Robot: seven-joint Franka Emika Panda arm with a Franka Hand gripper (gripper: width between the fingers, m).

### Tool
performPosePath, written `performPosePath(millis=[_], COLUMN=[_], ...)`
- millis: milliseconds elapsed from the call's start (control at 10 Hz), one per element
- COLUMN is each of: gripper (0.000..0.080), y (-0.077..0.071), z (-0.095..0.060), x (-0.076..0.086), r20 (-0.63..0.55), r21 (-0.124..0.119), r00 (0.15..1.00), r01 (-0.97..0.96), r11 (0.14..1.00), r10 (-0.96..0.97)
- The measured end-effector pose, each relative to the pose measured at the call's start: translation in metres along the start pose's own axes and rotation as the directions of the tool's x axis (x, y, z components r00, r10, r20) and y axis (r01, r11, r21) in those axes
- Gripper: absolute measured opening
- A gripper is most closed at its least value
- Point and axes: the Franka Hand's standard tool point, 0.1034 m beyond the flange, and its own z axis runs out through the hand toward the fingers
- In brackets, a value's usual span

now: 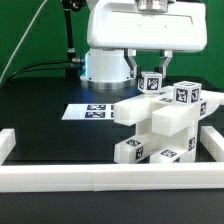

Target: Assemble chair

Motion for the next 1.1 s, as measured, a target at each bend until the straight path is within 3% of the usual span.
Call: performPosePath(millis=[100, 200, 300, 400, 500, 1000, 1100], gripper=[0.0284, 0.0448, 0.0448, 0.0599, 0.0636, 0.0649, 0.0649], y=[0.0000, 0.0000, 0.0000, 0.0000, 0.0000, 0.0003, 0.0025], z=[0.0003, 0.0003, 0.0004, 0.0004, 0.0004, 0.0003, -0.0035], x=[-0.0001, -0.0002, -0.0002, -0.0002, -0.0002, -0.0005, -0.0030], r20=[0.000, 0.001, 0.001, 0.001, 0.001, 0.004, 0.047], r21=[0.000, 0.000, 0.000, 0.000, 0.000, 0.001, 0.020], r00=[1.000, 1.000, 1.000, 1.000, 1.000, 1.000, 0.999], r01=[0.000, 0.000, 0.000, 0.000, 0.000, -0.002, -0.024], r11=[1.000, 1.000, 1.000, 1.000, 1.000, 1.000, 1.000], r10=[0.000, 0.000, 0.000, 0.000, 0.000, 0.002, 0.023])
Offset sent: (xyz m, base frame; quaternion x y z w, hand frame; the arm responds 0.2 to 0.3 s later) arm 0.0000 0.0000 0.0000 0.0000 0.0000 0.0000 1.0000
